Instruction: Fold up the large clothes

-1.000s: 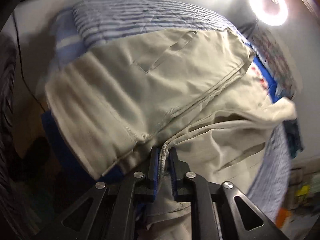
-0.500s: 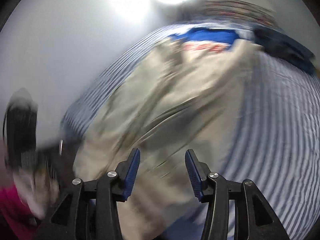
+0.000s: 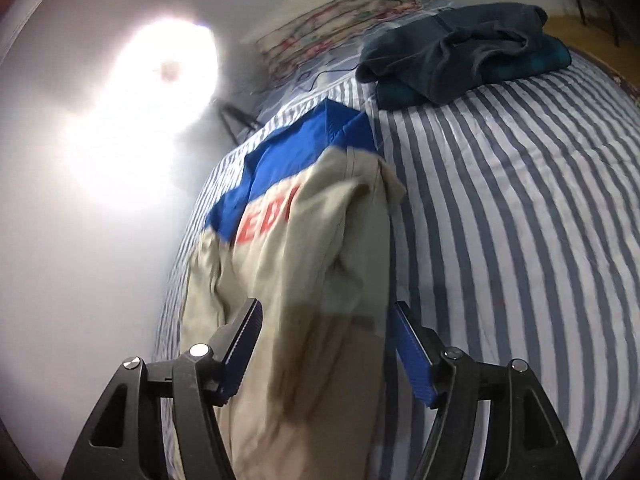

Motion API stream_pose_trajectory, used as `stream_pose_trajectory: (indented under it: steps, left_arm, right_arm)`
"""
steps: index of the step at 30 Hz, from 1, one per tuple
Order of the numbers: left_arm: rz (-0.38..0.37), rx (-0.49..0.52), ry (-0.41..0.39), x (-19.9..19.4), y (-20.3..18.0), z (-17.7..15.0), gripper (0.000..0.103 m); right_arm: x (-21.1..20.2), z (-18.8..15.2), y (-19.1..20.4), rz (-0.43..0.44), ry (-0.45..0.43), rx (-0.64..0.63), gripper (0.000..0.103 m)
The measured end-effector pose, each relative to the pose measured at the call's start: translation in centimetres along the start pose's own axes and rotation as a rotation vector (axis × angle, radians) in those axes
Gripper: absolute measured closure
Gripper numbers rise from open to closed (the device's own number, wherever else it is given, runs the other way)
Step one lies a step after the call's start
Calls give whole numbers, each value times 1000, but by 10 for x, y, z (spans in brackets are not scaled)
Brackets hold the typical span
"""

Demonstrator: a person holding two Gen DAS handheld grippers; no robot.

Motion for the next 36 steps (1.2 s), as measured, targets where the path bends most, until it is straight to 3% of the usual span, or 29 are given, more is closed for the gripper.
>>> stream_pose_trajectory:
  steps: [3, 4, 5, 8, 14, 18, 21, 23, 24, 25, 26, 30, 32, 36]
  left_arm:
    - [-4, 10, 16, 5, 1, 1, 97]
    - [-7, 12, 20, 6, 0, 1, 97]
    - [-11, 12, 24, 7, 0, 1, 97]
    - [-19, 9, 26, 6, -1, -3, 97]
    - [-34, 6, 29, 7, 0, -5, 97]
    - [-38, -2, 34, 9, 2, -6, 97]
    - [-40, -13, 39, 9, 1, -5, 97]
    - [-41, -13, 41, 10, 1, -5, 97]
    - [-41, -12, 41, 10, 1, -4, 97]
    - [-43, -11, 42, 10, 1, -4, 97]
    - [-45, -13, 42, 10, 1, -4, 97]
    - [-52, -17, 42, 8, 2, -2, 97]
    - [-59, -22, 43, 6, 2, -4, 97]
    - [-78, -15, 42, 1, -3, -7, 97]
  right_arm:
    - [21, 13, 6, -47, 16, -35, 36]
    - [27, 15, 8, -55, 27, -45, 49]
    - [34, 17, 10, -67, 47, -55, 71]
    - [43, 19, 19, -133, 67, -93, 98]
    - [62, 30, 82, -187, 80, -295, 102]
    - [118, 23, 119, -245, 139, -411, 102]
    - [160, 11, 125, -299, 184, -451, 102]
    - [183, 3, 121, -316, 224, -447, 88]
    - [186, 2, 121, -284, 227, -434, 81]
    - [182, 2, 123, -246, 220, -421, 66]
    - [176, 3, 125, -209, 217, -401, 62]
    - [127, 18, 128, -63, 153, -363, 62]
    - [97, 25, 115, -19, 109, -303, 70]
    - [69, 10, 90, -116, 113, -311, 81]
Point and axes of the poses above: each gripper's, at about its wrist camera, not at the fingertips, and x roughly the way its jaws point, y to its left, z to its top, the point moved 6 cm from there along x, roughly the way its jaws point, and after that the axes turned 1 degree about -z, right-handed, at the moved point
